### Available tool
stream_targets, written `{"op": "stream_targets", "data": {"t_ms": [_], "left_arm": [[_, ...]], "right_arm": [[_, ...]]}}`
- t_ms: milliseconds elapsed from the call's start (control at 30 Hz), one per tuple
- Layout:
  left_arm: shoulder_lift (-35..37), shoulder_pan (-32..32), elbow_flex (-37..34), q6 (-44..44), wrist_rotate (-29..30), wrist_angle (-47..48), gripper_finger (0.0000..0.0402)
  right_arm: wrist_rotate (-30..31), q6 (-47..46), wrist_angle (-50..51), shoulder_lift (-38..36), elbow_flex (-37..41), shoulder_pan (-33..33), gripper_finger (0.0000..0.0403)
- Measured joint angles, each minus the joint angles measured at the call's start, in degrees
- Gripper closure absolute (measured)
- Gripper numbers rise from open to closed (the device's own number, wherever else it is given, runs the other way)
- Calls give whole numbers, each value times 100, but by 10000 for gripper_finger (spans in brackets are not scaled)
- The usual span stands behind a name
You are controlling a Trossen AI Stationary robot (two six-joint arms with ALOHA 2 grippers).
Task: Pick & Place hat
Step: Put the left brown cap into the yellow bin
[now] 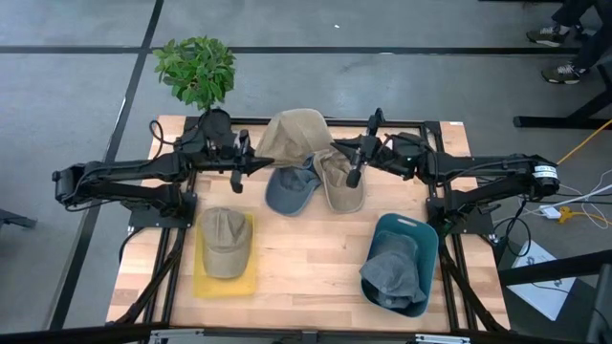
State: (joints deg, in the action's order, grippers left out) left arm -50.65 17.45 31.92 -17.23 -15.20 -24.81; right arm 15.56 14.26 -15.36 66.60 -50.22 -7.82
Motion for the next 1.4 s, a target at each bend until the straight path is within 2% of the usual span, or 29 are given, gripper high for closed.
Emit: {"op": "stream_targets", "data": {"t_ms": [200,333,567,833,967,1200,1400], "left_arm": [[309,-4,0,-312,-334,461,383],[360,-4,0,-583,-349,720,387],[358,-4,2,-894,-340,935,383],[356,-4,2,-927,-78,992,383],[352,-4,2,-997,-28,1054,384],[351,-26,2,-1118,-100,1194,384],[298,-66,2,-1235,-386,1230,387]], "right_arm": [[79,60,584,1,0,-103,363],[129,-165,1007,1,0,-285,343],[259,-207,1511,1,0,-406,265],[-1188,-225,781,195,0,-304,168],[-1364,-220,318,493,0,-183,136],[-1530,-169,-699,1267,-3,-73,119],[-2056,-19,-798,1849,-352,-48,122]]}}
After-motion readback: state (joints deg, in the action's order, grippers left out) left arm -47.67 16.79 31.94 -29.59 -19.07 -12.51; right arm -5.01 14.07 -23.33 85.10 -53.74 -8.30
